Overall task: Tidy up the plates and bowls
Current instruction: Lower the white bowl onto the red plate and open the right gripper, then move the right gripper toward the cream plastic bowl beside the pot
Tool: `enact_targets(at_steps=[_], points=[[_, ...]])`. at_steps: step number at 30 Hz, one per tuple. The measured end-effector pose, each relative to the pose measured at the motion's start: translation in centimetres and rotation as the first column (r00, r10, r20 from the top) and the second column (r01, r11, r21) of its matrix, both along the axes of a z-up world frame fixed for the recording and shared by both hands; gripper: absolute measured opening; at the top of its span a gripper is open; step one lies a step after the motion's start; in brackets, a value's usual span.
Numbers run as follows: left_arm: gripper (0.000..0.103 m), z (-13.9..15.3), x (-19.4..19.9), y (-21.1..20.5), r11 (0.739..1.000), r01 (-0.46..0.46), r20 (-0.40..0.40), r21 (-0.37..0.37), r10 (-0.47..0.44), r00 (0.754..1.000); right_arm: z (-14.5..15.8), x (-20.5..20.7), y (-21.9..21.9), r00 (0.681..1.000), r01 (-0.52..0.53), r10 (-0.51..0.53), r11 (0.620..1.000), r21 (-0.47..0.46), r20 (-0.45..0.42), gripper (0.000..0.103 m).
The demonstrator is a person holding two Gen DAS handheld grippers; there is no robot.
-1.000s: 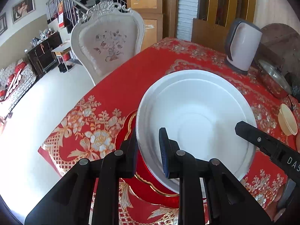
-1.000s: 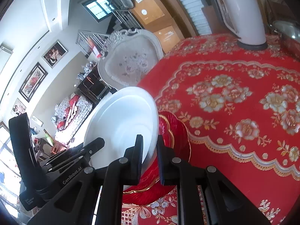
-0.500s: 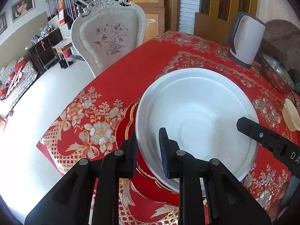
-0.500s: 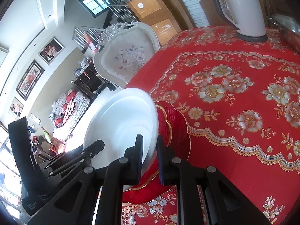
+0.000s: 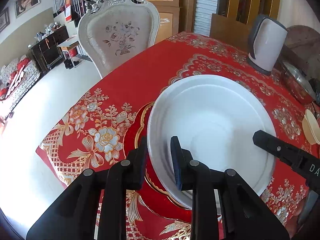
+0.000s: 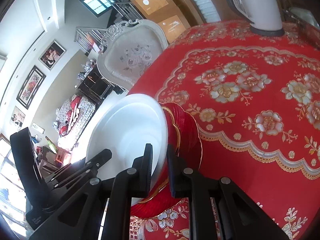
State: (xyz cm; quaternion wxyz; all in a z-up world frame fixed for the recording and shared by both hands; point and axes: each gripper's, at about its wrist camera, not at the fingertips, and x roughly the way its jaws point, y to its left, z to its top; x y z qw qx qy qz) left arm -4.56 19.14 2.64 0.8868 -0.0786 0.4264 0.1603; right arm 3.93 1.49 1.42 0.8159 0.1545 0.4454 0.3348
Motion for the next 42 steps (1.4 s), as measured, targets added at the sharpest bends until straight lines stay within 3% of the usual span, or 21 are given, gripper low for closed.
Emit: enact_targets(at_steps=[3, 5, 6, 11, 15, 33, 42], points=[[0.023, 0.1, -0.1, 0.0, 1.000, 0.001, 0.000, 0.003, -0.001, 1.000, -0.1, 0.2, -0.5, 0.999, 0.025, -0.024, 1.000, 0.008, -0.022, 0.020], [0.023, 0.3, -0.3, 0.0, 1.000, -0.004, 0.008, 0.007, 0.004, 1.000, -0.2, 0.4, -1.0, 0.998, 0.046, -0.046, 0.999, 0.011, -0.038, 0.045], [0.023, 0.4, -0.4, 0.0, 1.000, -0.007, 0.014, 0.010, 0.007, 1.000, -0.1, 0.3, -1.2, 0.998, 0.055, -0.054, 0.998, 0.012, -0.036, 0.048], [0.023, 1.5, -1.1, 0.3, 0.999, -0.031, 0.057, 0.030, 0.029, 0.998, 0.9, -0.2, -2.4, 0.997, 0.082, -0.083, 0.996, 0.024, 0.010, 0.049], [0.056, 2.6, -1.7, 0.5, 0.999, -0.044, 0.111, 0.015, 0.042, 0.993, 1.7, -0.3, -3.0, 0.995, 0.093, -0.094, 0.995, 0.038, 0.027, 0.049], [0.056, 4.9, -2.6, -0.4, 0.997, -0.050, 0.176, 0.067, 0.037, 0.984, 2.2, -0.9, -2.6, 0.996, 0.071, -0.072, 0.997, 0.015, 0.052, 0.049], [0.056, 5.6, -2.3, -1.8, 0.999, -0.008, 0.196, 0.052, -0.002, 0.981, 2.2, -1.1, -2.7, 0.996, 0.075, -0.075, 0.997, 0.014, 0.056, 0.049]])
